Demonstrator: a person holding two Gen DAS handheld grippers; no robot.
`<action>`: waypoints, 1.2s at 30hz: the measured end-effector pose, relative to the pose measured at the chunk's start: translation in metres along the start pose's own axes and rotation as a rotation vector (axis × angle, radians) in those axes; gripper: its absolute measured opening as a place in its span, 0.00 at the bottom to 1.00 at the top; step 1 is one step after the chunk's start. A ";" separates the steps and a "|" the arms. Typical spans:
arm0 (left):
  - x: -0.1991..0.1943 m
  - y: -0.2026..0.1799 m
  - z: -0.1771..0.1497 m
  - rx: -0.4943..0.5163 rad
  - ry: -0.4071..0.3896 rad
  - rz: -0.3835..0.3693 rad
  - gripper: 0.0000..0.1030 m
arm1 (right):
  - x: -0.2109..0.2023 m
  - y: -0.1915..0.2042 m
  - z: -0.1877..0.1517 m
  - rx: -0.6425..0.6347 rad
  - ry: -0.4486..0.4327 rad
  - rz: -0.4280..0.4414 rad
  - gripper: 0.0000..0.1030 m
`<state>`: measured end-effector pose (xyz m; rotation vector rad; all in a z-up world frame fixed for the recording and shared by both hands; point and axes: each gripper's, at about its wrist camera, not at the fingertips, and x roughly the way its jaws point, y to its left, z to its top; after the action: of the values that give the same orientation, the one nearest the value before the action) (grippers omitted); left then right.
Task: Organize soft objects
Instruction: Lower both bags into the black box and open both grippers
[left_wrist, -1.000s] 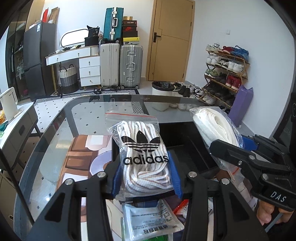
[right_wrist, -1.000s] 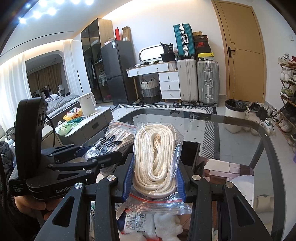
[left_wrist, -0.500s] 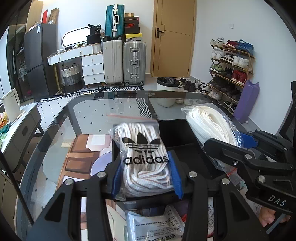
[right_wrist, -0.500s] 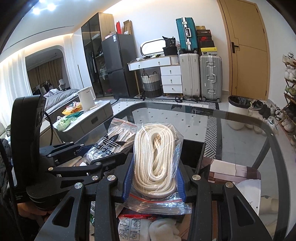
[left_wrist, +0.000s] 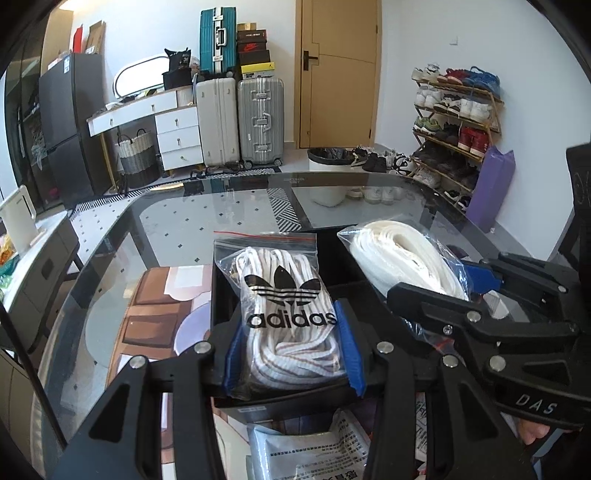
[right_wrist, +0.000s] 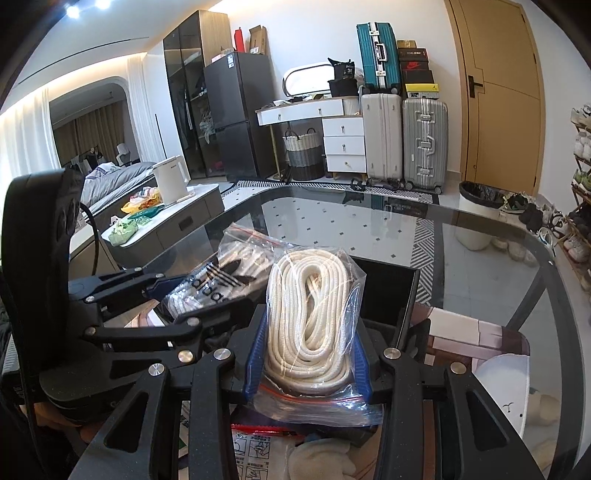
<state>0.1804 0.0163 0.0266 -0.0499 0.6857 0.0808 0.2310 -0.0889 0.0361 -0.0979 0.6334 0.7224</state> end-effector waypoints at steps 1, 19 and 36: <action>0.000 -0.001 0.000 0.005 0.000 0.003 0.43 | 0.001 0.000 0.000 0.003 0.006 0.000 0.39; -0.013 -0.005 -0.007 0.030 0.008 -0.020 0.43 | -0.003 0.007 -0.015 0.004 0.054 -0.002 0.39; -0.059 -0.007 -0.011 0.060 -0.070 0.047 0.98 | -0.058 -0.012 -0.022 0.032 -0.111 -0.029 0.99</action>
<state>0.1284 0.0052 0.0558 0.0265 0.6191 0.1061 0.1942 -0.1379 0.0495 -0.0366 0.5362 0.6847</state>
